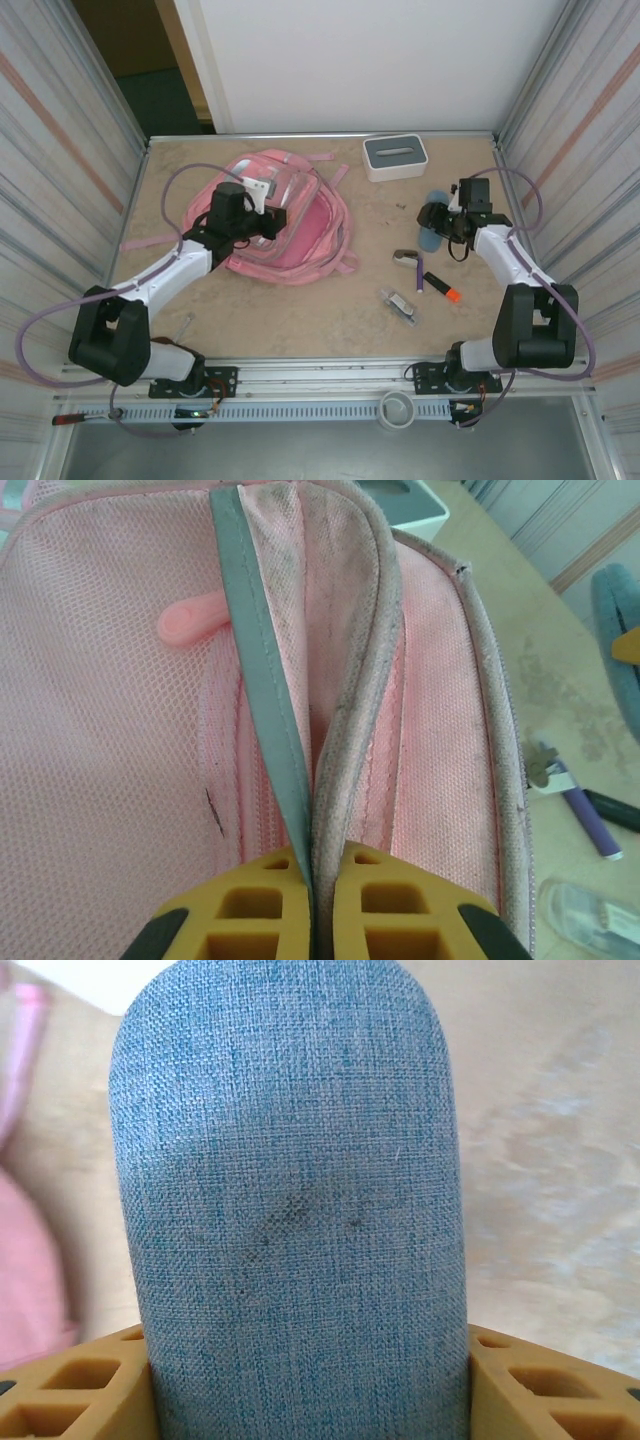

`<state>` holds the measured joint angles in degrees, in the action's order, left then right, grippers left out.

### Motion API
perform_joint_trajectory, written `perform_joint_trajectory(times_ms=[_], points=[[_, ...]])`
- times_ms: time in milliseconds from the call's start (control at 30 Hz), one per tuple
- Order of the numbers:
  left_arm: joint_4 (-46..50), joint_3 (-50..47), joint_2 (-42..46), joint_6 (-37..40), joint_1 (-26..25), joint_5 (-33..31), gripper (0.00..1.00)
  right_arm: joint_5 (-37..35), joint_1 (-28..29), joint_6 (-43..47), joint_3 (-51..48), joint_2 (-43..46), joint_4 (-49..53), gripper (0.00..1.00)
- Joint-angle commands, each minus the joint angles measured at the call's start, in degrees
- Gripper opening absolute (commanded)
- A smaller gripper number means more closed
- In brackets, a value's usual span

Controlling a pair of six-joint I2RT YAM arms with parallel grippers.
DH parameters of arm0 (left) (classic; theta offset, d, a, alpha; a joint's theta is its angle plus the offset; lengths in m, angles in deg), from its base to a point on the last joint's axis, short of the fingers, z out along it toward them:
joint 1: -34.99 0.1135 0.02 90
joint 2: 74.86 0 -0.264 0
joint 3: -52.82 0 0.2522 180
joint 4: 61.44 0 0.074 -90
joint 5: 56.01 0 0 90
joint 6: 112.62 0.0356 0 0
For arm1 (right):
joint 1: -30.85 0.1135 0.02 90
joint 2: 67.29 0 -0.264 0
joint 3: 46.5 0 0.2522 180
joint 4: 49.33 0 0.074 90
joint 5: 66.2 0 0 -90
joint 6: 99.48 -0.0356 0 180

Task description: Pack books, pencil case, and school supplies into a backpack

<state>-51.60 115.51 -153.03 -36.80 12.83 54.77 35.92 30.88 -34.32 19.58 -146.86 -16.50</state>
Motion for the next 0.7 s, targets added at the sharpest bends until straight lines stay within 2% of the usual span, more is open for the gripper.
perform_joint_trajectory(times_ms=[0,300,533,667], points=[[-6.8,-0.4,3.7,-4.5,2.0,7.0,0.0,7.6,3.6,-2.7,0.0,0.5,-2.3,0.42],[-3.3,3.7,5.8,-3.8,2.3,8.2,0.0,8.3,15.0,-4.6,3.7,-0.5,-3.2,0.43],[1.0,10.9,4.1,-3.6,3.7,13.2,0.0,10.9,25.0,-8.0,7.4,-5.8,-8.0,0.44],[2.6,14.4,2.7,-4.1,4.4,16.2,0.0,13.1,28.5,-10.7,10.3,-10.1,-11.7,0.44]])
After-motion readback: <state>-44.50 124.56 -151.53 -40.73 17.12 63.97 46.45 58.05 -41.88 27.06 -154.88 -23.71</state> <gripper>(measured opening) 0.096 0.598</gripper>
